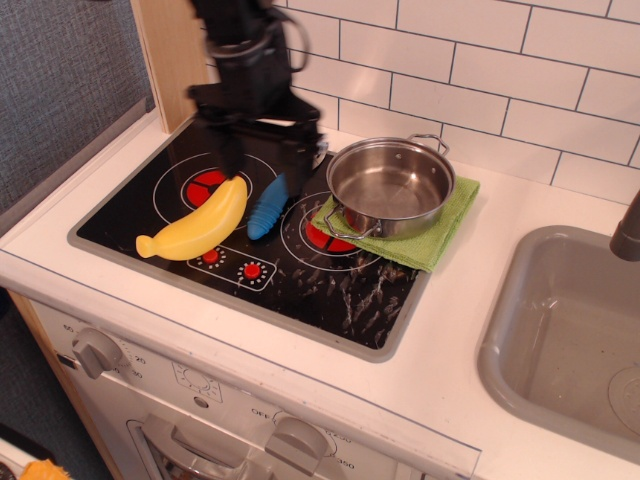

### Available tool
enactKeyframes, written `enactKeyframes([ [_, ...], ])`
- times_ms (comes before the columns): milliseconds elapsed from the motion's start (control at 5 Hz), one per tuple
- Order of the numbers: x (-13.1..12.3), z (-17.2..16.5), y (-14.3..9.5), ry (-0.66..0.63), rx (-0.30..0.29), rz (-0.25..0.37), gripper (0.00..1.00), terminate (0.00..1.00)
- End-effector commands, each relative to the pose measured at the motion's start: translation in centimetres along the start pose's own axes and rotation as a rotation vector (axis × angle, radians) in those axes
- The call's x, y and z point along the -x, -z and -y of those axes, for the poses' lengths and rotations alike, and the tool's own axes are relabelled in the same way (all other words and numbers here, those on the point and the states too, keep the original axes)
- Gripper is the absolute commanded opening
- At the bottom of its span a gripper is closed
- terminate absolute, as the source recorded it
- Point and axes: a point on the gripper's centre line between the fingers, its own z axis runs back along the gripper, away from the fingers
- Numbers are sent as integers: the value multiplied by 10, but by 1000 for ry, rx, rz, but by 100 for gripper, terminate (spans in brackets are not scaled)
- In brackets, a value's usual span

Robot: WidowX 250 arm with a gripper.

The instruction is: Place the yellow banana to the top left corner of the stovetop.

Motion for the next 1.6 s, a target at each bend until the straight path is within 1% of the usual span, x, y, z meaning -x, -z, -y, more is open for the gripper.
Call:
enactKeyframes([
  [0, 21, -43, -12, 107, -96, -6, 100, 0],
  [200, 30, -48, 2, 145, -77, -58, 100, 0],
  [400, 37, -46, 17, 138, -72, -110, 100, 0],
  [600, 41, -46, 33, 124, -82, -162, 100, 0],
  [800, 43, -48, 45, 94, -78, -193, 100, 0],
  [1000, 46, -51, 52, 47, -88, -208, 0, 0],
  [1200, 40, -51, 38, 39, -98, -170, 0, 0],
  [1400, 28, -56, 7, 20, -99, -95, 0, 0],
])
